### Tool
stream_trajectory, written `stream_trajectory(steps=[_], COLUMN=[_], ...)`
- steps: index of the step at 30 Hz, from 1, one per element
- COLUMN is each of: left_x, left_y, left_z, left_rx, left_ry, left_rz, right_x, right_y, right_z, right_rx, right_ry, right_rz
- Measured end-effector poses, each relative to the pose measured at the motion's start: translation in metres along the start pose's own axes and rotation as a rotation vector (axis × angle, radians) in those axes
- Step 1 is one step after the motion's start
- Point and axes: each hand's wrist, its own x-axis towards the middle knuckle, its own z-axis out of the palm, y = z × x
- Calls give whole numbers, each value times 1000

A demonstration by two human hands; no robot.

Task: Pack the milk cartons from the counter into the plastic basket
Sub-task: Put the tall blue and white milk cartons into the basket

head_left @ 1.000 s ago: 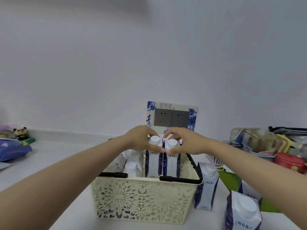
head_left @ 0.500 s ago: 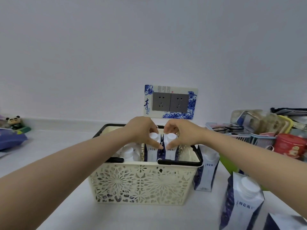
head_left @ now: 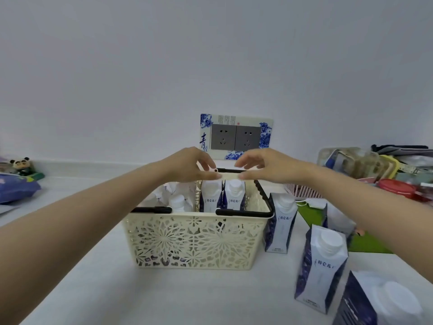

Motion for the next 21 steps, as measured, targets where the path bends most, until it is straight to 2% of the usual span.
stream_trajectory(steps=[4,7,15,18,21], left_x=[-20,-38,-73,-76,-76], left_y=[35,73,148,157,157], left_z=[-8,-2,42,63,85], left_rx=[-137,-263,-410,-348,-239], left_ry=[129,148,12,-116,-211], left_rz=[93,156,297,270,254], right_x=[-43,-84,-185,-210,-228], right_y=[-12,-15,-3,2,5], right_z=[-28,-41,-39,-33,-25], right_rx=[117,179,205,200,287], right_ry=[119,157,118,82,75], right_rz=[-9,0,116,174,140])
